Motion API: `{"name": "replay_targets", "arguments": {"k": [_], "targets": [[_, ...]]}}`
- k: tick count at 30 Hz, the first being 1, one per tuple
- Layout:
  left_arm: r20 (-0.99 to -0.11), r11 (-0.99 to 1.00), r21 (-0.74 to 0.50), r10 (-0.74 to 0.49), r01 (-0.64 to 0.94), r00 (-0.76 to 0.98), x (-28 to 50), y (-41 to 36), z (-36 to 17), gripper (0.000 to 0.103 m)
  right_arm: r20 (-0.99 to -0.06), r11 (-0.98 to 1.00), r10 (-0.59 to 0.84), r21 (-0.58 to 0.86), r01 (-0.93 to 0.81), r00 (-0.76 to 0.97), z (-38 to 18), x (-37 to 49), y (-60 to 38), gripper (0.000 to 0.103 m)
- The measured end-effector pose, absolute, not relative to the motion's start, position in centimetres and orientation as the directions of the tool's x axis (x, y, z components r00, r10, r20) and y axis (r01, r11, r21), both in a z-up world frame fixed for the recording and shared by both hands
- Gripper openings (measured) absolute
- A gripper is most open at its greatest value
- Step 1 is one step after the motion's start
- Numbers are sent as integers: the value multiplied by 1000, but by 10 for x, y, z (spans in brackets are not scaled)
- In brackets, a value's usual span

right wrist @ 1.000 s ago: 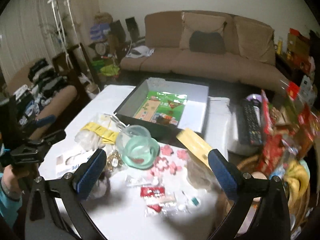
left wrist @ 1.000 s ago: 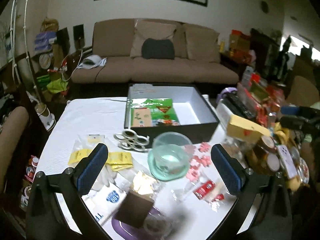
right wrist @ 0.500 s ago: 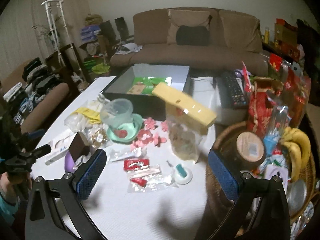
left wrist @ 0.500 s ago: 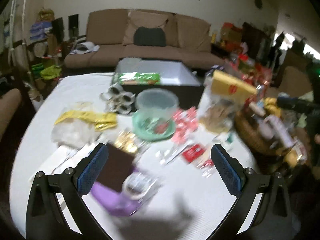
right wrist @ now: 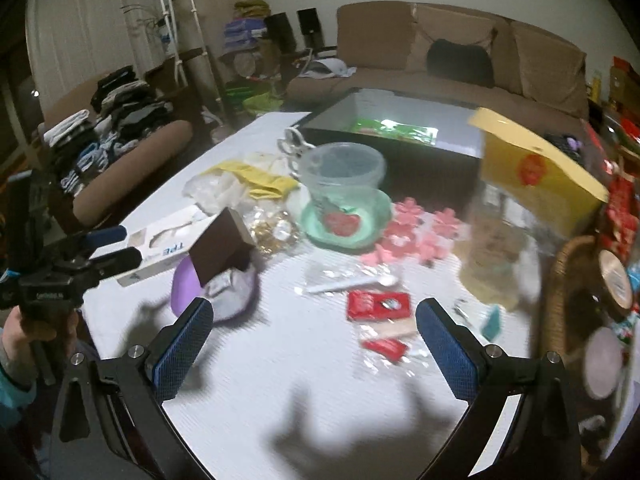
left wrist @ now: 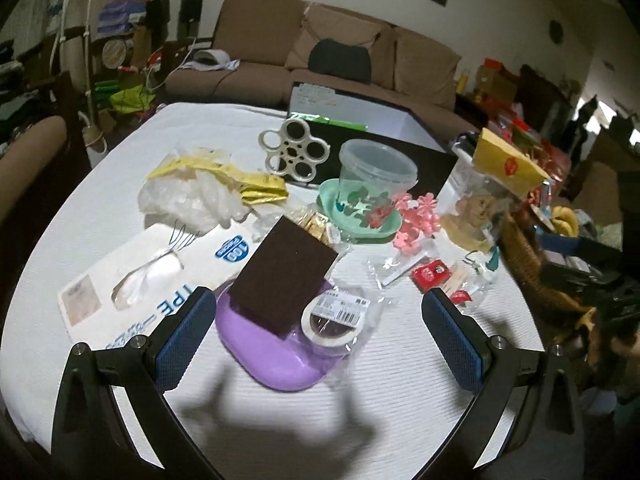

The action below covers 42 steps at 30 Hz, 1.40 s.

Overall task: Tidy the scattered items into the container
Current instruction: 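Move the right gripper back toward the clear plastic tub, then grasp the clear plastic tub by its rim with the right gripper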

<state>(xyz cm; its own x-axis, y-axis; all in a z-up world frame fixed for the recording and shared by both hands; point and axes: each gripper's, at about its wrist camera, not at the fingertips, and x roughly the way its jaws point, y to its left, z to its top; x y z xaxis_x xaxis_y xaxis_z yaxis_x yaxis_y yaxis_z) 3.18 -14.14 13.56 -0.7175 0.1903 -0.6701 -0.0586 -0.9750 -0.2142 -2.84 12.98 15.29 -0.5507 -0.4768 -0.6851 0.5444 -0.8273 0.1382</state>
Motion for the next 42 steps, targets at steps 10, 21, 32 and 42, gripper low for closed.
{"name": "replay_targets", "arguments": {"k": [10,21,32,42], "targets": [[-600,-950,-309,233,-47,-765,-36,-154,141,103,-676,-866,-415,89,492,-608,121,-104,81,103],[-575,-936,-344,279,-82,-769,-106,-160,124,103,-702,-876,-375,55,479,-606,84,-189,39,103],[-598,-916,-383,343,-117,-724,-126,-151,117,103,-706,-878,-360,34,478,-610,74,-221,32,103],[-620,-915,-393,337,-91,-709,-132,-161,112,103,-679,-855,-415,65,514,-605,84,-215,27,99]]}}
